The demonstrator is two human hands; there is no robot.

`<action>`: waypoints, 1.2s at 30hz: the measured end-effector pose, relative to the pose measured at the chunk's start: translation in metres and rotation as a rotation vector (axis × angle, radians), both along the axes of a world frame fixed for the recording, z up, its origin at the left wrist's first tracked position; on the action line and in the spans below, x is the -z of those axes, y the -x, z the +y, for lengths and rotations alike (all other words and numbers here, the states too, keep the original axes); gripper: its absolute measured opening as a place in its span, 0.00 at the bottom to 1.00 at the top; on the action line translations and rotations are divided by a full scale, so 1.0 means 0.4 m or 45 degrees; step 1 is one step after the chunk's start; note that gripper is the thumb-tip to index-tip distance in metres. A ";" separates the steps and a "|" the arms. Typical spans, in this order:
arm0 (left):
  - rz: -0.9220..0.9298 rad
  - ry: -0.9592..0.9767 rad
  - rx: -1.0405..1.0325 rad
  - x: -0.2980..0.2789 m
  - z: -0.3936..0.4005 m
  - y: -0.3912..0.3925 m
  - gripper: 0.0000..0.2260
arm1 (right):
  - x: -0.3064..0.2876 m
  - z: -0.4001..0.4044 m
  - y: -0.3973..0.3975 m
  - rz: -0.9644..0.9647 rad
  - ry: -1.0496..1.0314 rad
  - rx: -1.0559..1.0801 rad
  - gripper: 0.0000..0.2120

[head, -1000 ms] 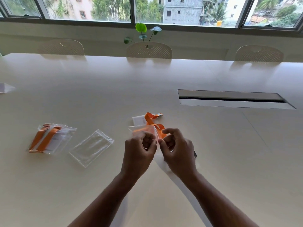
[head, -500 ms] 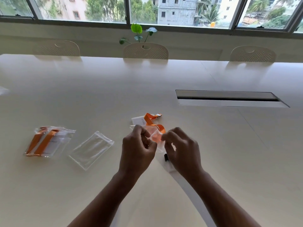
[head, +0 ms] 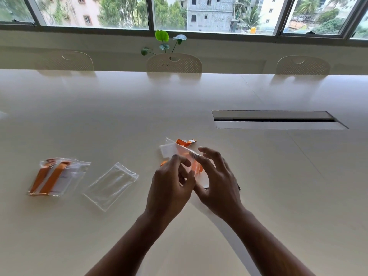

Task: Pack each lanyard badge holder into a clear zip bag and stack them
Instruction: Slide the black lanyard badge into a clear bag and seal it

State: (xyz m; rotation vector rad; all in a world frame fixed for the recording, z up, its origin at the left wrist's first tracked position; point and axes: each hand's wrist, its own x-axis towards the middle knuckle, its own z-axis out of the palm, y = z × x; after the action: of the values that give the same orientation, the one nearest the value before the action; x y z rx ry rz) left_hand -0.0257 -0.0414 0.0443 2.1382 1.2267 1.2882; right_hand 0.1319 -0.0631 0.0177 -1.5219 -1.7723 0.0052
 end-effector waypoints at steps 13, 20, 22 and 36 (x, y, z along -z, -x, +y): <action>-0.806 0.947 0.128 0.011 0.176 0.120 0.08 | -0.020 0.010 -0.048 0.364 0.141 -0.315 0.29; -0.931 0.990 0.173 0.002 0.162 0.094 0.09 | -0.007 0.033 -0.023 0.452 0.174 -0.300 0.19; -0.923 0.982 0.213 0.001 0.159 0.090 0.09 | -0.008 0.037 -0.021 0.458 0.196 -0.329 0.24; -0.727 0.686 0.319 0.017 0.165 0.098 0.14 | -0.035 0.055 -0.081 0.858 0.602 -0.586 0.31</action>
State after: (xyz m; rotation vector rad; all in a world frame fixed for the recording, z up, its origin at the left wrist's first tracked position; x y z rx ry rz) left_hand -0.0649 0.0248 0.0375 1.3622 0.8924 1.1704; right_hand 0.1645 -0.0412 0.0316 -1.1627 -1.5577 1.0991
